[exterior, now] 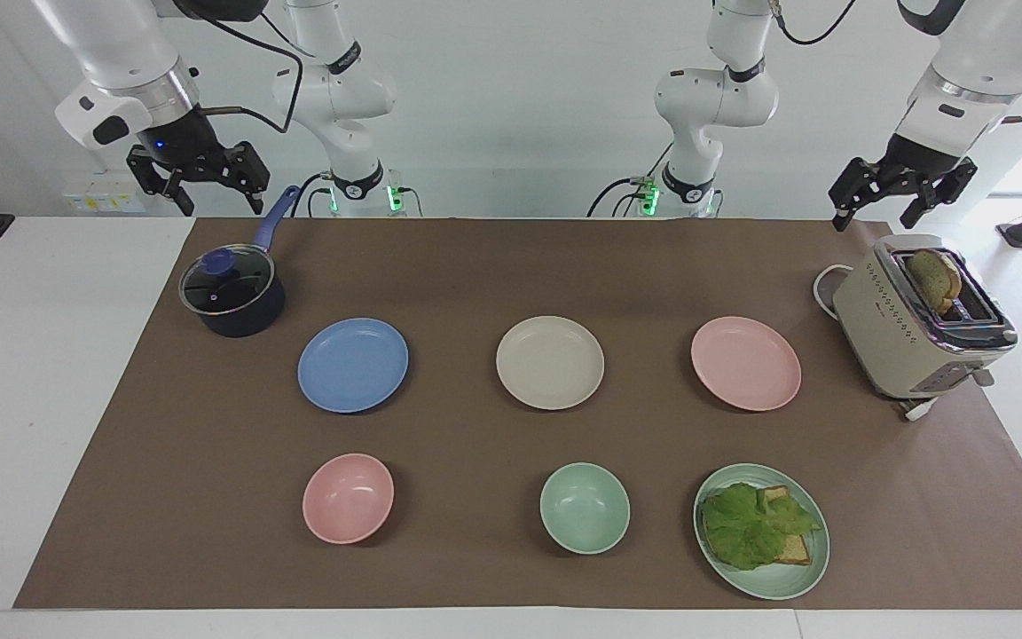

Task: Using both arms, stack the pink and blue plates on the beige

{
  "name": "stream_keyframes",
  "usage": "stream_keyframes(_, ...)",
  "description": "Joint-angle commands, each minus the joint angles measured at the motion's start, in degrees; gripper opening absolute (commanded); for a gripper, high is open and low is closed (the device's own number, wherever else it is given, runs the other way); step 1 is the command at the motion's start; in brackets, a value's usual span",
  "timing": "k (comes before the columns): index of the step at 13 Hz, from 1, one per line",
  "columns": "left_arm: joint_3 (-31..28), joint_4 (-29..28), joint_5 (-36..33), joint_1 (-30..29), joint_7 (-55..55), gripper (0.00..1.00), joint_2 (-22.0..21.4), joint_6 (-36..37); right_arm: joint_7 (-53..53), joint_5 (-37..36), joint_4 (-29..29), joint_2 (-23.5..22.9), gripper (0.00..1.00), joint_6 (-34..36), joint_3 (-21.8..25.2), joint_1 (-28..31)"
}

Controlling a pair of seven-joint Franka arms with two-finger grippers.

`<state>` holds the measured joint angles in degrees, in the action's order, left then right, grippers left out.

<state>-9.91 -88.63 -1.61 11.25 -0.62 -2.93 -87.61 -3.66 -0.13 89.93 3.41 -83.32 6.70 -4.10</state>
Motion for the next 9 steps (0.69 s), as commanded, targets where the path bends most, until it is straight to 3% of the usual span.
stream_keyframes(1, -0.19, -0.14, 0.64, 0.0, -0.86, 1.0, -0.76, 0.68, -1.43, 0.04, 0.77, 0.9, 1.0, -0.35, -0.28, 0.5)
stream_keyframes(5, -0.72, -1.28, 0.73, -0.35, -0.96, 1.0, -1.19, 0.77, -1.43, 0.04, 0.77, 0.9, 1.0, -0.35, -0.28, 0.5)
stream_keyframes(9, -0.81, -9.08, 4.68, -3.42, -0.79, 1.0, -1.9, -5.53, -1.43, 0.04, 0.77, 0.9, 1.0, -0.35, -0.28, 0.5)
